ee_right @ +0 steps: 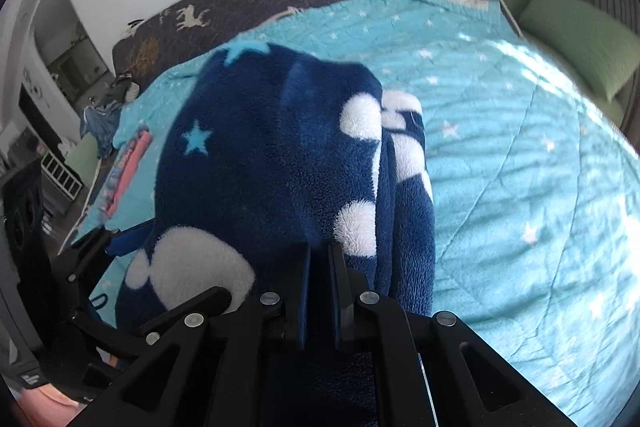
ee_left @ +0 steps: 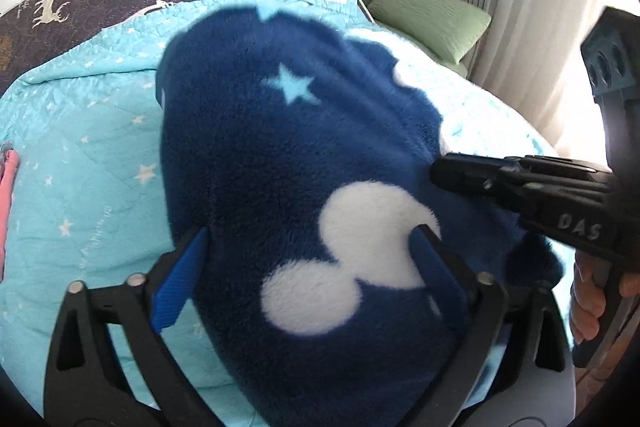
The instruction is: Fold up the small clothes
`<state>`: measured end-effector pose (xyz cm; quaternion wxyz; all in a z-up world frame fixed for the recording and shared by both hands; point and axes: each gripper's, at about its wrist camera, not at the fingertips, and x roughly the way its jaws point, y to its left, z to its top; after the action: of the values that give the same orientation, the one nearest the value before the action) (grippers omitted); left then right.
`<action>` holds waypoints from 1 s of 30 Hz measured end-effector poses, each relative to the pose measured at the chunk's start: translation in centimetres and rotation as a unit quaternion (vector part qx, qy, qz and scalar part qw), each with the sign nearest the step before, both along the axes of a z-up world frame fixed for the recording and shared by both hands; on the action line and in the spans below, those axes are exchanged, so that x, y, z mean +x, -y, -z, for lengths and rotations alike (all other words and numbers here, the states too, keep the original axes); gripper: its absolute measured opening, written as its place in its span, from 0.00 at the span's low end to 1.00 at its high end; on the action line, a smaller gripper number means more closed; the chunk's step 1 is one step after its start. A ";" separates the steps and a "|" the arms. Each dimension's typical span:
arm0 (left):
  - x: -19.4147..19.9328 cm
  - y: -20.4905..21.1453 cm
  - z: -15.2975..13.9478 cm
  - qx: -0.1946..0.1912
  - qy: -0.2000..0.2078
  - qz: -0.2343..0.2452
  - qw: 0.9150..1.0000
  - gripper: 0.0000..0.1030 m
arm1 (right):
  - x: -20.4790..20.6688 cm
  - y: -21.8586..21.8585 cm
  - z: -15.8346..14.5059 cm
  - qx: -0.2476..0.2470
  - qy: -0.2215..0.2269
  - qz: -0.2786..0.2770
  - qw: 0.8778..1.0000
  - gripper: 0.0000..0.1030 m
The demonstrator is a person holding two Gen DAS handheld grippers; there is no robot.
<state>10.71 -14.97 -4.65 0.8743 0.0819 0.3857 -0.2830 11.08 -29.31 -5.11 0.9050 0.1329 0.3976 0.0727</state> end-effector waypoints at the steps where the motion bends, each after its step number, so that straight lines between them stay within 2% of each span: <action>1: -0.1 -0.3 -1.2 -0.010 0.010 0.004 1.000 0.87 | -0.5 0.2 -1.4 0.009 0.026 -0.006 1.000 0.07; 4: 0.1 -0.8 -4.6 -0.024 0.068 0.004 0.997 0.87 | -1.5 0.8 -5.2 -0.010 0.112 0.015 0.994 0.11; 5: 0.6 -0.7 -5.4 -0.022 0.082 0.002 0.996 0.87 | -1.3 0.8 -6.5 -0.029 0.133 0.022 0.990 0.17; 6: 1.5 -0.5 -6.0 -0.020 0.087 -0.001 0.996 0.87 | -0.5 0.7 -7.2 -0.041 0.135 0.020 0.990 0.19; 7: 2.5 -0.3 -6.1 -0.022 0.080 -0.002 0.997 0.87 | 0.6 0.6 -7.7 -0.044 0.128 0.012 0.991 0.20; 9: 5.3 0.3 -5.5 -0.031 0.040 -0.011 0.999 0.87 | 3.3 0.8 -7.7 -0.009 0.095 -0.013 0.995 0.20; 11: 8.1 1.1 -3.7 -0.030 -0.001 -0.025 0.999 0.85 | 6.4 1.1 -6.6 0.036 0.061 -0.024 0.997 0.20; 12: 9.4 1.6 -2.5 -0.022 -0.019 -0.025 0.999 0.85 | 7.6 1.1 -5.9 0.042 0.046 -0.019 0.998 0.20; 15: 11.1 2.8 1.4 0.018 -0.026 -0.022 0.999 0.86 | 11.8 1.5 -1.4 0.034 -0.028 0.013 0.999 0.20; 17: 10.9 2.9 2.9 0.013 -0.017 -0.021 1.000 0.87 | 14.2 1.9 4.0 0.043 -0.097 0.032 0.994 0.17; 20: 10.3 2.7 2.6 0.007 -0.002 -0.021 1.000 0.88 | 14.3 3.4 4.6 0.094 -0.087 0.034 0.991 0.16; 21: 10.3 2.7 2.7 0.005 -0.003 -0.020 1.000 0.88 | 14.2 3.5 4.5 0.097 -0.085 0.036 0.991 0.16; 26: 10.4 2.5 2.5 0.004 0.002 -0.020 1.000 0.89 | 14.2 2.2 4.1 0.051 -0.077 0.033 0.995 0.16; 29: 10.2 2.1 1.7 -0.002 0.005 -0.019 1.000 0.89 | 13.6 2.4 3.5 0.063 -0.068 0.032 0.995 0.17; 30: 9.5 1.6 0.6 -0.010 0.012 -0.018 1.000 0.89 | 13.1 3.0 3.1 0.073 -0.061 0.035 0.995 0.17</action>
<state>20.22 -16.56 -5.22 0.8846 0.0698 0.3739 -0.2698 24.14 -32.34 -8.19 0.8688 0.2164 0.4411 0.0615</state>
